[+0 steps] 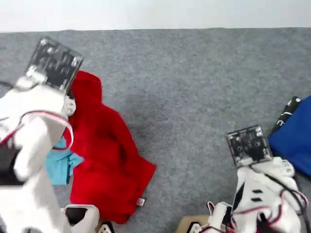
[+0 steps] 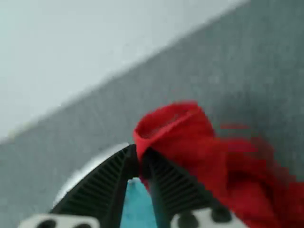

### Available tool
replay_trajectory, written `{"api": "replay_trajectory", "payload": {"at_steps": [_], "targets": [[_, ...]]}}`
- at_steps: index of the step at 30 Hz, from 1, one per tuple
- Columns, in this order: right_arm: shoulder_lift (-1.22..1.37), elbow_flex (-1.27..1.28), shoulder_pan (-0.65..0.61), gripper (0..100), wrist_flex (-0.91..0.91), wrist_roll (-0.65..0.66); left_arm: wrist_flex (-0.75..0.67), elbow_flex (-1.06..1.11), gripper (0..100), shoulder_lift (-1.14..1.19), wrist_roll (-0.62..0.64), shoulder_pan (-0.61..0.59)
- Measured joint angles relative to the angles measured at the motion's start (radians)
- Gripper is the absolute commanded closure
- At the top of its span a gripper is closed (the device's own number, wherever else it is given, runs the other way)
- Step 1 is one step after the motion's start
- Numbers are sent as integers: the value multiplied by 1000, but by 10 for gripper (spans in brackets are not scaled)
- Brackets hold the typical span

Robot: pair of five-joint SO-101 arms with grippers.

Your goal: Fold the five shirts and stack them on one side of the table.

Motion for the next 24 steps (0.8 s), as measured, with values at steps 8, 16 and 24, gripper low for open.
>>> {"api": "replay_trajectory", "payload": {"at_steps": [8,16,24], "targets": [[2,186,0,987,-15,-3,-100,546,998,2,-80,-301],[5,235,-52,988,-84,-3,-161,687,998,2,-333,-647],[170,233,-299,988,-86,-130,-287,747,998,2,-256,-916]]}}
